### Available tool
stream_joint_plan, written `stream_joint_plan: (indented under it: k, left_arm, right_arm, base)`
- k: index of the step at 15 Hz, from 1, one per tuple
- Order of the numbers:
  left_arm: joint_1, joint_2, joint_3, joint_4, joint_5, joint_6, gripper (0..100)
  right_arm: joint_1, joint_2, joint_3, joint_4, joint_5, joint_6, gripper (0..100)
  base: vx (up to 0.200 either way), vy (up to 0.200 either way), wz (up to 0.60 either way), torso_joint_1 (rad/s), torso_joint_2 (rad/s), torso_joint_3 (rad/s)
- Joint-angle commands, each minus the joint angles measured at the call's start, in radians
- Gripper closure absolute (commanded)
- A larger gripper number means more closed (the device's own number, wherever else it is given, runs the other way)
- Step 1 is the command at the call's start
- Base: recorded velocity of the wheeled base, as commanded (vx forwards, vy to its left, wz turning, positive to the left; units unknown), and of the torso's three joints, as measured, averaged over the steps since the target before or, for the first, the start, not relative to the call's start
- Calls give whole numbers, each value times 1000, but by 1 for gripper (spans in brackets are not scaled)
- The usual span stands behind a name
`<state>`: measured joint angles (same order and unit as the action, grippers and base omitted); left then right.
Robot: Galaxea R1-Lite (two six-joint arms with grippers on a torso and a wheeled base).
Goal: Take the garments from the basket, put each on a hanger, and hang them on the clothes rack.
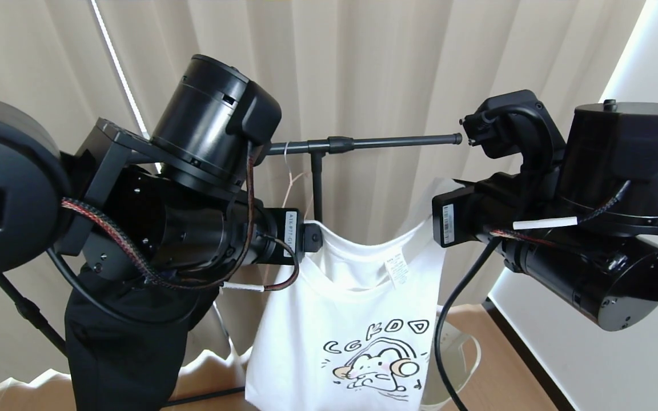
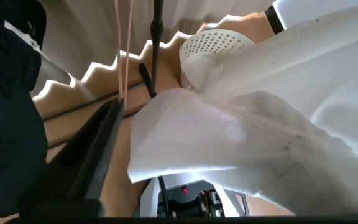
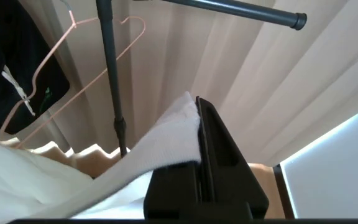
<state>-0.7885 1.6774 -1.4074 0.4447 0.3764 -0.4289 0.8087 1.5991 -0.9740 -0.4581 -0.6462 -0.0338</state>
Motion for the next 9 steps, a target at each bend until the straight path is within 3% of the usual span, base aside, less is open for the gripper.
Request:
stream_joint_plan:
  k: [1, 4, 5, 6, 9]
  left_arm:
    - [-1, -7, 7, 2, -1, -1, 0]
    - [-5, -70, 58, 6, -42, 35, 0]
    - [-3, -94, 77, 5, -105, 45, 0]
    - [5, -143, 110, 5, -243, 52, 0]
    - [23, -170, 124, 2, -301, 52, 0]
  right_arm:
    - [-22, -1, -2, -2, 0, -5, 100]
    - [-71, 25, -5, -2, 5, -9, 100]
    - [-88, 44, -6, -5, 5, -9, 100]
    - [-115, 77, -8, -10, 5, -9, 100]
    - [-122, 94, -8, -13, 5, -11, 100]
  base:
    - [0, 0, 0, 0, 0, 0]
    - [0, 0, 0, 0, 0, 0]
    - [0, 0, 0, 0, 0, 0]
    - [0, 0, 0, 0, 0, 0]
    - [0, 0, 0, 0, 0, 0]
